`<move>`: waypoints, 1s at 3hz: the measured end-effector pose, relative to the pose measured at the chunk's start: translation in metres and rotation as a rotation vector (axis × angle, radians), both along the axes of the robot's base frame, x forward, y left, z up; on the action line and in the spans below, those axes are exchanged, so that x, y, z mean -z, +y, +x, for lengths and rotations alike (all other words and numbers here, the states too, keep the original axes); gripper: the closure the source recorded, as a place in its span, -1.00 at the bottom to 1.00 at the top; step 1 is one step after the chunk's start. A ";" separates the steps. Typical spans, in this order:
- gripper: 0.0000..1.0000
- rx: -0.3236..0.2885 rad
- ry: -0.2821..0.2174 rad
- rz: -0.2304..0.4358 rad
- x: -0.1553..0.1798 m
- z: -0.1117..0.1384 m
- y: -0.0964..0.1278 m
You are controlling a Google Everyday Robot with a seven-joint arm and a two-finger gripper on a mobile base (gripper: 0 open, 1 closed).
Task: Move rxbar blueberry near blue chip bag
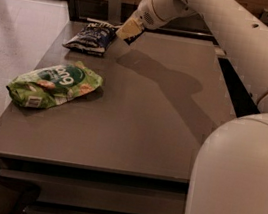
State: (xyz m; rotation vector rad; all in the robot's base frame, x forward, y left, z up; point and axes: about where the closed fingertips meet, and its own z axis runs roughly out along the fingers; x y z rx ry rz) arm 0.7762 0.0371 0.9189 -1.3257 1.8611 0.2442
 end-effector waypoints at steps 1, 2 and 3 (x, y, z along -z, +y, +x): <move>-0.88 -0.002 0.003 -0.001 0.002 0.000 0.002; -1.00 -0.005 0.005 -0.001 0.004 0.000 0.003; -1.00 -0.005 0.005 -0.001 0.004 0.000 0.003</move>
Offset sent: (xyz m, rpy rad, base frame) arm 0.0000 0.0016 -0.0018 -0.0005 0.0026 0.0022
